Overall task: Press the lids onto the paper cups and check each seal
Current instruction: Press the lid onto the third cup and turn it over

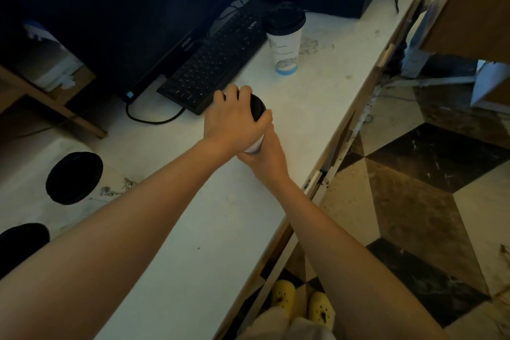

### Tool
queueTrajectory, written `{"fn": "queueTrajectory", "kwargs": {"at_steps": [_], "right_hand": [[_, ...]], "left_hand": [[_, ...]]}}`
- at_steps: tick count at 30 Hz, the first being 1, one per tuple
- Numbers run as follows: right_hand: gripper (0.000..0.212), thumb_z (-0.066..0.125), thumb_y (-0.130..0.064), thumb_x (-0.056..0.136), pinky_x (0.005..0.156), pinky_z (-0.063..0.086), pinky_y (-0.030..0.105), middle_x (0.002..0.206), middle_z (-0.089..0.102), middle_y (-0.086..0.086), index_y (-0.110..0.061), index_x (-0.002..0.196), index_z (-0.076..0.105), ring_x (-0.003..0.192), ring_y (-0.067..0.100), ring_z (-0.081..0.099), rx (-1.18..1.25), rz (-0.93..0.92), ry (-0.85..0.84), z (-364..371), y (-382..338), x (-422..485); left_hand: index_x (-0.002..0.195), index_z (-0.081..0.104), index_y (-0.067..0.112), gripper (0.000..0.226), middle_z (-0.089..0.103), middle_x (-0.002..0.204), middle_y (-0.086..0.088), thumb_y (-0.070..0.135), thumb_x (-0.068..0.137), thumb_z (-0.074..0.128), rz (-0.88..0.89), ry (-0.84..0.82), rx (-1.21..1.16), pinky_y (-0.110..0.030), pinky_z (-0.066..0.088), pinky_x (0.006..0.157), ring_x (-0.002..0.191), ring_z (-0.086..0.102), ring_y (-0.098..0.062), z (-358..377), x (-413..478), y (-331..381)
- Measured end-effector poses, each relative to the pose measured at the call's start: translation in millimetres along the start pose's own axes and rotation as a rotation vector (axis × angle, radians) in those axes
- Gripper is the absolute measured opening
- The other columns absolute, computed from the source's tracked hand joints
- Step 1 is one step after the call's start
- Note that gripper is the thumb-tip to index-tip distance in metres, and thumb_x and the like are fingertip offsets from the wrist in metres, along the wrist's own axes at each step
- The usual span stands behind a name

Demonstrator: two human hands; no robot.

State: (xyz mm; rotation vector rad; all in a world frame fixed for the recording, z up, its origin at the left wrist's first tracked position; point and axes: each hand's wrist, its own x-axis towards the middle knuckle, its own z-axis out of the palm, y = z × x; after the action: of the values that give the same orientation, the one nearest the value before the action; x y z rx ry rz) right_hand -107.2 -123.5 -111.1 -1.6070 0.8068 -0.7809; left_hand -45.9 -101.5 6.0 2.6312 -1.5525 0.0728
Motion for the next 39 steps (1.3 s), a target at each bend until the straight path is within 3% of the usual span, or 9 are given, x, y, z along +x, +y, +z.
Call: {"fn": "queueTrajectory", "kwargs": {"at_steps": [7,10,12,17,21,24,33,36,39], "right_hand": [[0.067,0.079,-0.037,0.072,0.074,0.054,0.030,0.114,0.059,0.002,-0.018,0.126,0.044,0.099,0.017,0.059,-0.055,0.014,0.016,-0.3,4.6,2.4],[0.070,0.081,-0.036,0.071,0.084,0.054,0.034,0.119,0.057,0.002,-0.017,0.127,0.043,0.105,0.017,0.057,-0.042,0.009,-0.028,-3.7,4.3,1.2],[0.074,0.080,-0.030,0.073,0.093,0.049,0.030,0.130,0.051,-0.001,-0.018,0.133,0.038,0.114,0.013,0.051,0.009,0.004,-0.164,-16.6,5.9,2.3],[0.093,0.076,-0.012,0.079,0.094,0.034,0.003,0.140,0.029,-0.011,-0.016,0.148,0.013,0.126,0.002,0.032,0.034,0.027,-0.549,-45.2,4.5,22.5],[0.103,0.082,-0.016,0.072,0.110,0.037,0.029,0.149,0.033,-0.002,-0.019,0.147,0.011,0.133,0.014,0.036,-0.030,0.074,-0.689,-42.6,0.2,47.6],[0.101,0.082,-0.015,0.072,0.105,0.035,0.025,0.148,0.034,0.001,-0.018,0.147,0.013,0.130,0.013,0.037,-0.058,0.091,-0.742,-43.8,5.6,57.0],[0.099,0.083,-0.021,0.070,0.108,0.039,0.039,0.143,0.042,0.002,-0.018,0.146,0.019,0.128,0.018,0.043,-0.063,0.070,-0.627,-38.9,-1.5,48.1],[0.093,0.083,-0.023,0.071,0.102,0.043,0.037,0.138,0.046,0.001,-0.019,0.143,0.025,0.123,0.018,0.047,-0.050,0.093,-0.519,-36.8,-14.2,32.0],[0.075,0.081,-0.027,0.073,0.086,0.049,0.031,0.124,0.052,-0.002,-0.020,0.132,0.036,0.108,0.016,0.053,-0.030,0.061,-0.381,-45.6,-35.6,19.1]], "left_hand": [[0.133,0.041,0.013,0.081,0.045,0.131,-0.006,0.065,0.074,0.026,0.268,-0.071,0.013,-0.042,0.045,0.082,0.116,0.043,-0.027,-7.1,2.7,-18.0],[0.139,0.035,0.020,0.089,0.038,0.140,0.000,0.073,0.069,0.020,0.411,-0.251,-0.043,-0.045,0.041,0.097,0.127,0.036,-0.022,-20.2,11.1,-27.4],[0.141,0.033,0.029,0.083,0.036,0.146,0.005,0.074,0.073,0.018,0.374,-0.356,-0.161,-0.051,0.030,0.108,0.136,0.029,-0.019,-28.2,21.7,-30.8],[0.145,0.031,0.029,0.059,0.037,0.151,0.000,0.057,0.094,0.022,0.078,-0.182,-0.175,-0.053,0.023,0.111,0.139,0.031,-0.024,-13.7,39.3,-4.4],[0.143,0.032,0.030,0.050,0.039,0.147,-0.003,0.038,0.094,0.033,0.097,-0.154,-0.070,-0.049,0.030,0.103,0.132,0.036,-0.026,-0.2,36.4,-1.2],[0.141,0.035,0.029,0.049,0.040,0.144,-0.004,0.033,0.092,0.035,0.106,-0.141,-0.076,-0.048,0.032,0.100,0.128,0.038,-0.027,-0.4,38.0,-2.0],[0.137,0.040,0.027,0.045,0.043,0.140,-0.005,0.033,0.093,0.036,0.136,-0.174,-0.051,-0.047,0.032,0.099,0.126,0.039,-0.027,-6.8,35.3,0.2],[0.142,0.031,0.028,0.051,0.038,0.145,-0.006,0.038,0.093,0.038,0.203,-0.301,-0.019,-0.049,0.030,0.103,0.131,0.034,-0.028,-24.1,34.6,-3.5],[0.145,0.024,0.028,0.064,0.033,0.146,-0.011,0.054,0.089,0.042,0.053,-0.279,-0.045,-0.050,0.035,0.101,0.131,0.035,-0.035,-57.5,36.4,-5.0]]}}
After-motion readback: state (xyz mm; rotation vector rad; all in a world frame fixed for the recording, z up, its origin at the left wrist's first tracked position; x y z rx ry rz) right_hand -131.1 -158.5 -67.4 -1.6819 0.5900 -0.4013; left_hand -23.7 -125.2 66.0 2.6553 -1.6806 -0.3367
